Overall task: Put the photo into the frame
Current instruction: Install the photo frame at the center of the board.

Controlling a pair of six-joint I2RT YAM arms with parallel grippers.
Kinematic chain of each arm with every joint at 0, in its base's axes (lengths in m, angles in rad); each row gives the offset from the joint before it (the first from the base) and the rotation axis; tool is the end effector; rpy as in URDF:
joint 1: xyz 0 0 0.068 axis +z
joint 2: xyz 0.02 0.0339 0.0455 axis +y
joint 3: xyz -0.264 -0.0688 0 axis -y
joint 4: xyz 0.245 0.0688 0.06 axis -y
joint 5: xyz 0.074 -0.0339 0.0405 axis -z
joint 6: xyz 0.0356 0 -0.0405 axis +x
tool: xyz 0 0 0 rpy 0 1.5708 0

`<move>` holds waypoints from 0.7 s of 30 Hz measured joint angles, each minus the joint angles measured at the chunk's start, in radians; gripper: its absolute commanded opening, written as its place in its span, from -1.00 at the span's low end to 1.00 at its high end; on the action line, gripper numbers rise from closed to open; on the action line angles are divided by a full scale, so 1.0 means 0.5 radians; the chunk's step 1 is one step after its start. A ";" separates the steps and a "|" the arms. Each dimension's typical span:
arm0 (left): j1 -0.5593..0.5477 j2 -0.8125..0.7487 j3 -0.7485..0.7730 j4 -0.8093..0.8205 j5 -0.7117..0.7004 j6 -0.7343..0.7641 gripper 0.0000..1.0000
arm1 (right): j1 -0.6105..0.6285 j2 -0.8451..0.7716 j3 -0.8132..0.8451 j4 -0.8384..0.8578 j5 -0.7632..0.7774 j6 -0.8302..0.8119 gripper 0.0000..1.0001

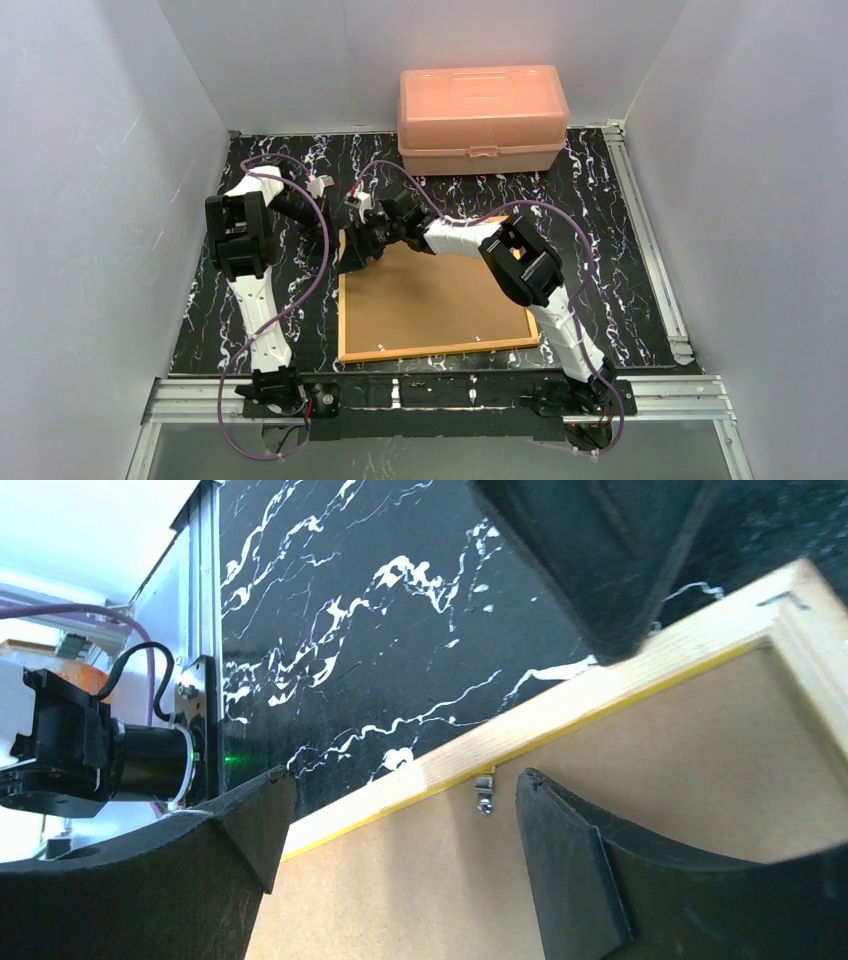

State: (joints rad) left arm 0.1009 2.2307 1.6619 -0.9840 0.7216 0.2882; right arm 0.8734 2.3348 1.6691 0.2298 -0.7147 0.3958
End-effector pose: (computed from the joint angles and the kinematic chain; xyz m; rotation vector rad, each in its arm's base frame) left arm 0.4226 0.0192 0.1400 0.2717 2.7910 -1.0332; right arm 0.3185 0.4165 0.1574 -1.0163 1.9888 1.4743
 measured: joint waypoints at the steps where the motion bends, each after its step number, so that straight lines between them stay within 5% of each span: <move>1: 0.000 0.000 0.000 -0.001 0.000 0.000 -0.98 | 0.010 0.000 -0.008 0.005 -0.002 0.001 0.76; 21: 0.000 0.000 0.000 -0.001 0.000 0.000 -0.99 | 0.042 0.000 -0.121 0.153 -0.079 0.085 0.70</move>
State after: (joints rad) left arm 0.1009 2.2307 1.6619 -0.9844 0.7216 0.2882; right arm 0.8944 2.3348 1.6085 0.3065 -0.7540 0.4381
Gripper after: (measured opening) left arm 0.013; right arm 0.856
